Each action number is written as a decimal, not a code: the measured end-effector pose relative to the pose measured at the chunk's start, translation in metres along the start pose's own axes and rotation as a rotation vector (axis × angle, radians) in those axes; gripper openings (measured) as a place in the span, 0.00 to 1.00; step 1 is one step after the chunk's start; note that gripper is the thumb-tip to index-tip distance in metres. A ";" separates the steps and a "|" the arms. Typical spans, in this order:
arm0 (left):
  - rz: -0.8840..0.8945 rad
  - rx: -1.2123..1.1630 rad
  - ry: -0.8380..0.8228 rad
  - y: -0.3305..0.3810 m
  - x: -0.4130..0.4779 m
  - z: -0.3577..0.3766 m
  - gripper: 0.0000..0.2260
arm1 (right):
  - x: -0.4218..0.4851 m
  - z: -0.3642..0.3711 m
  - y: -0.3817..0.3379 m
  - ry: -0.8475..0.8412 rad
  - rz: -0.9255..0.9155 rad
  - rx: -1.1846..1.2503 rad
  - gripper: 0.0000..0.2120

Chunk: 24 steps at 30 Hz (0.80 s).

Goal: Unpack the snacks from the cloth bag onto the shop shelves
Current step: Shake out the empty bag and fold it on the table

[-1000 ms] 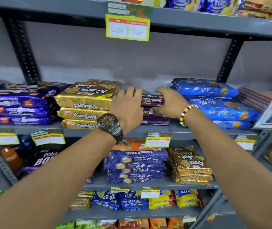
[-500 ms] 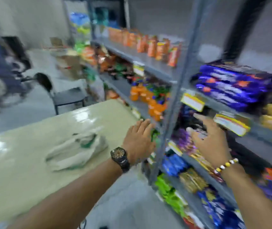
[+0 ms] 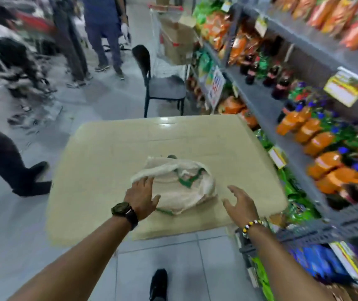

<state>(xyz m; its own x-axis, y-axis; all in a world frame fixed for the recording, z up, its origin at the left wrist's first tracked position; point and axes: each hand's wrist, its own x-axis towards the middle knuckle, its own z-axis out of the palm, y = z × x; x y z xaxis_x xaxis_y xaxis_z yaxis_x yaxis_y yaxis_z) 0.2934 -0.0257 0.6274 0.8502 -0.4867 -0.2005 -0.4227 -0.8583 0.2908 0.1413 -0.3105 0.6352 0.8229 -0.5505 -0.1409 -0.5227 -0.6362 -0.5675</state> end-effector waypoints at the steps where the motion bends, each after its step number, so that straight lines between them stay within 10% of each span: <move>1: -0.021 0.000 -0.021 -0.013 0.013 0.004 0.33 | 0.012 0.016 -0.004 -0.025 0.021 -0.003 0.22; 24: -0.244 -0.101 -0.224 -0.120 0.176 0.060 0.12 | 0.111 0.121 -0.002 -0.006 0.501 0.004 0.13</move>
<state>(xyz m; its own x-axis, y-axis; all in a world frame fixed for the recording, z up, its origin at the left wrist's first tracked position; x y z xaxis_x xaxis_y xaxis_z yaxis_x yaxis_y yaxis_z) 0.4749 -0.0180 0.5011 0.8279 -0.3019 -0.4728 -0.1723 -0.9389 0.2979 0.2609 -0.3051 0.5230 0.4726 -0.7844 -0.4017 -0.8529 -0.2925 -0.4323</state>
